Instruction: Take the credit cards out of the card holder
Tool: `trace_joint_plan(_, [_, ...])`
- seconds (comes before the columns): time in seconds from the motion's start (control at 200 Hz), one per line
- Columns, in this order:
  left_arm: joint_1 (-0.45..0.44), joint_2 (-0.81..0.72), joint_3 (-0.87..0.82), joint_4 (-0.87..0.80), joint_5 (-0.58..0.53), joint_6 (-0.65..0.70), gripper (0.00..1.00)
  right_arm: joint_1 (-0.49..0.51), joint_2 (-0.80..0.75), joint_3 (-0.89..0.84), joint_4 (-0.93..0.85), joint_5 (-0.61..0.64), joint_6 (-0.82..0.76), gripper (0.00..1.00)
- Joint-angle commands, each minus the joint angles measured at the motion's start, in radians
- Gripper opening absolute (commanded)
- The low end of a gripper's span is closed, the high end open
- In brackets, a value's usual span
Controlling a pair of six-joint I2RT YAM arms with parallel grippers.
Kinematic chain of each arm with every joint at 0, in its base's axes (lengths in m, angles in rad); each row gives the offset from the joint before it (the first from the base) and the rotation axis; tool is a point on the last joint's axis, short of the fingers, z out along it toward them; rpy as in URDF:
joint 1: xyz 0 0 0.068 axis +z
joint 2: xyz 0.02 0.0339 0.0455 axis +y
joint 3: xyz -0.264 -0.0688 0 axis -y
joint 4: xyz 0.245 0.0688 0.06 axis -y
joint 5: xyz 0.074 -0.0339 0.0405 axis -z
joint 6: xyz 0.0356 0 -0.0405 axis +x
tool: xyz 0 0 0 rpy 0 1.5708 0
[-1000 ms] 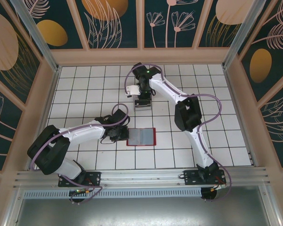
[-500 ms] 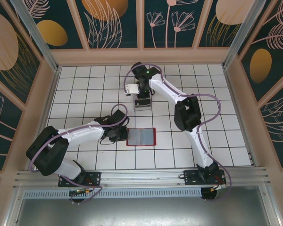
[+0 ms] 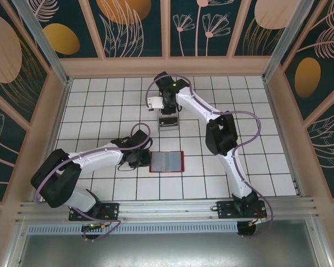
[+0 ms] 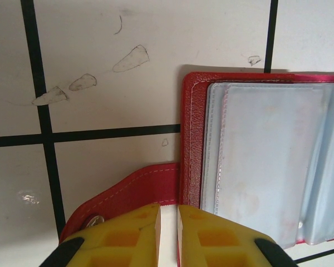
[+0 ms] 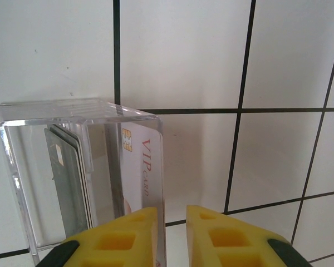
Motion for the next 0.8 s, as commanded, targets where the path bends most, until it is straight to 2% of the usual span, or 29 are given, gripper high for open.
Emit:
trace_joint_plan(0.0, [-0.005, -0.024, 0.000, -0.029, -0.020, -0.011, 0.17, 0.001, -0.013, 0.028, 0.005, 0.032, -0.010, 0.22])
trace_joint_plan(0.265, [-0.006, -0.032, -0.001, -0.027, -0.028, -0.011, 0.17, 0.001, -0.065, -0.045, 0.070, 0.038, 0.057, 0.24])
trace_joint_plan(0.405, [-0.006, -0.038, -0.001, -0.026, -0.036, -0.005, 0.17, 0.003, -0.099, -0.093, 0.137, 0.051, 0.143, 0.25])
trace_joint_plan(0.661, [-0.006, -0.040, 0.023, -0.018, -0.065, 0.026, 0.18, -0.009, -0.151, -0.097, 0.178, -0.011, 0.498, 0.23])
trace_joint_plan(0.796, [-0.005, -0.040, 0.041, -0.031, -0.098, 0.039, 0.18, -0.007, -0.220, -0.216, 0.291, -0.022, 0.721, 0.22])
